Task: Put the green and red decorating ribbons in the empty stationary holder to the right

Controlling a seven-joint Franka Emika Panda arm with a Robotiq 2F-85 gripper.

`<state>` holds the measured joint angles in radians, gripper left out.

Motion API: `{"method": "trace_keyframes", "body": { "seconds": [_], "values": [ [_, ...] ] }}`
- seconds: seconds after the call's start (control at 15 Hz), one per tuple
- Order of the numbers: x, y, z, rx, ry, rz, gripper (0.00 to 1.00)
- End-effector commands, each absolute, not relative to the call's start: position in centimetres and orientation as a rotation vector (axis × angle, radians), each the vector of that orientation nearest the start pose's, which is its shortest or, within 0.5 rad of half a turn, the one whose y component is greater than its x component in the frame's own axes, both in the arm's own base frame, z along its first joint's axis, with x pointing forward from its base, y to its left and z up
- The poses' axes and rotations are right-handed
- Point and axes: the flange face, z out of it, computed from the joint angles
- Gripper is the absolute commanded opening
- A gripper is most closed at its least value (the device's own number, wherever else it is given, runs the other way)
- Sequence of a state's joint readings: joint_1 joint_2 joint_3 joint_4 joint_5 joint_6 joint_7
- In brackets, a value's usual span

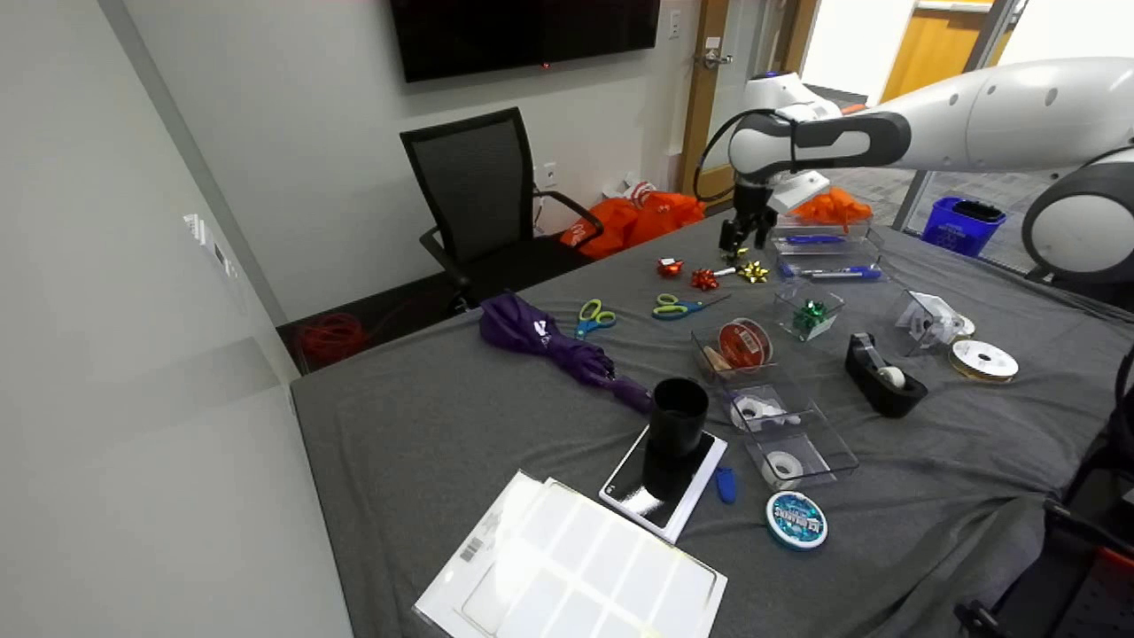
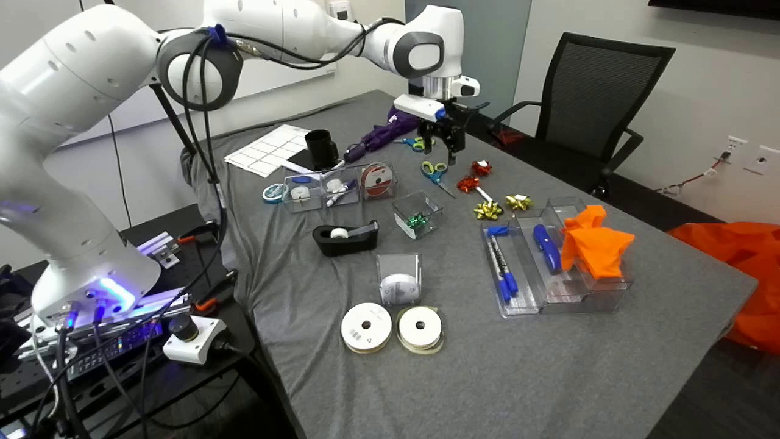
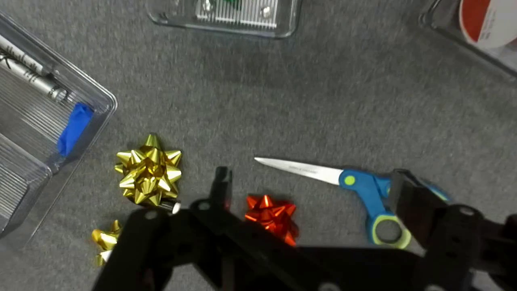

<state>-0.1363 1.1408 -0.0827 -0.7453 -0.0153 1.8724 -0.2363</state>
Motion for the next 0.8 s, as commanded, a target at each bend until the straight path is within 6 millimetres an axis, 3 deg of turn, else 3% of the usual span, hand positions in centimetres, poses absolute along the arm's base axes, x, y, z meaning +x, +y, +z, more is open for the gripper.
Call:
{"method": "trace_keyframes", "body": {
  "seconds": [0.0, 0.33, 0.73],
  "values": [
    [79.4, -16.0, 21.0, -3.237, 0.022, -0.109, 1.00],
    [80.0, -15.8, 16.8, -3.226, 0.102, -0.225, 1.00],
    [81.0, -14.0, 15.9, -3.227, 0.058, -0.354, 1.00]
  ]
}}
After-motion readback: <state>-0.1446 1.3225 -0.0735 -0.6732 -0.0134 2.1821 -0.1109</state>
